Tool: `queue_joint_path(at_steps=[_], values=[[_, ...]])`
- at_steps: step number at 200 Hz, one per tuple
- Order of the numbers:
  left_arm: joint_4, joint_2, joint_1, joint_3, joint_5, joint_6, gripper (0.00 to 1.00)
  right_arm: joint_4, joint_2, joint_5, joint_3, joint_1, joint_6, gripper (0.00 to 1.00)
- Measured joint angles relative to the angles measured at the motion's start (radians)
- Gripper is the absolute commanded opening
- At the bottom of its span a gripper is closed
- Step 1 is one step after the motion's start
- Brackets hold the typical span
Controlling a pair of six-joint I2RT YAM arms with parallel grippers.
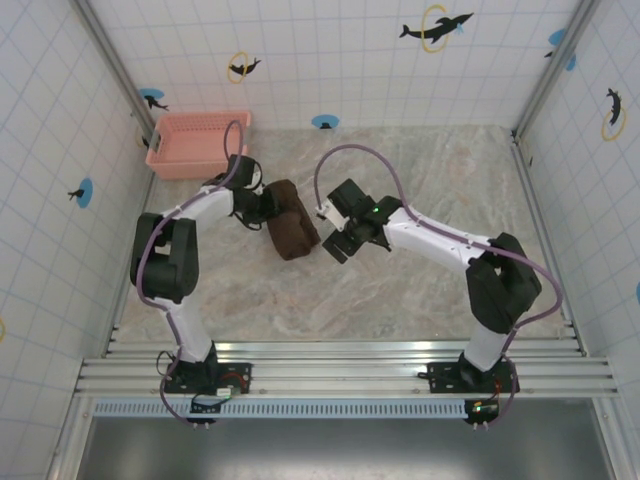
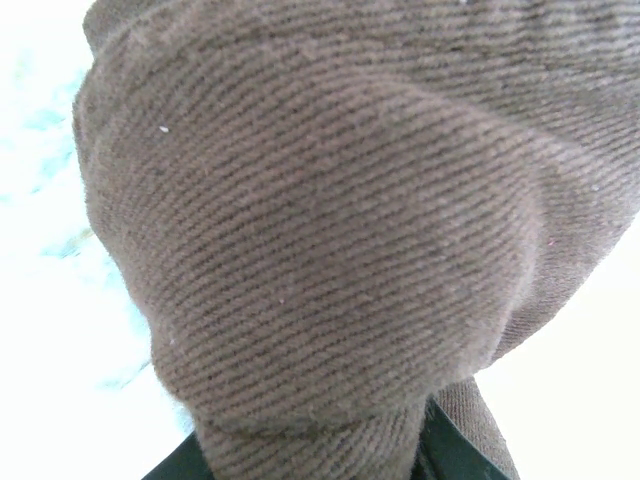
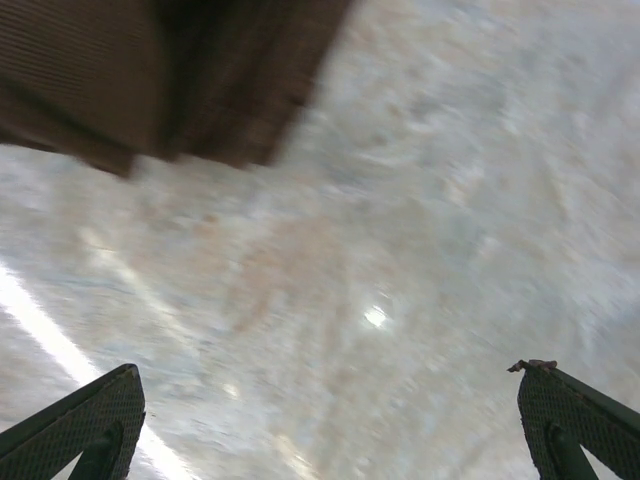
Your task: Roll up the long pants
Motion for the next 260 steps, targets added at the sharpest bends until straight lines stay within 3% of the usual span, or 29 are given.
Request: queue_joint_path(at_steps=[36,71,108,155,209,260], values=[[-0.119,-0.003,0.003,0.055,-0.036,0.039,0.00,0.000,-0.016,0.073,-0.093,-0.052,0.037,0.99],[-0.019,-0.076,0.030,-0.016,0.074,-0.013,0.00,0.004,-0.016,0.119,-0.138,-0.056,0.063,0.99],[0.273,-0.177,0.073,-0.050,0.199,-0.208,0.00,0.023,-0.016,0.145,-0.159,-0.056,0.082,0.99],[0.712,-0.177,0.216,-0.029,0.255,-0.507,0.00,0.027,-0.016,0.165,-0.188,-0.056,0.089,0.99],[1.225,-0.018,0.309,-0.028,0.138,-0.813,0.00,0.027,-0.016,0.175,-0.192,-0.056,0.093,0.99],[1.501,0.194,0.330,-0.027,-0.025,-0.922,0.00,0.005,-0.015,0.184,-0.192,-0.047,0.093,0.99]])
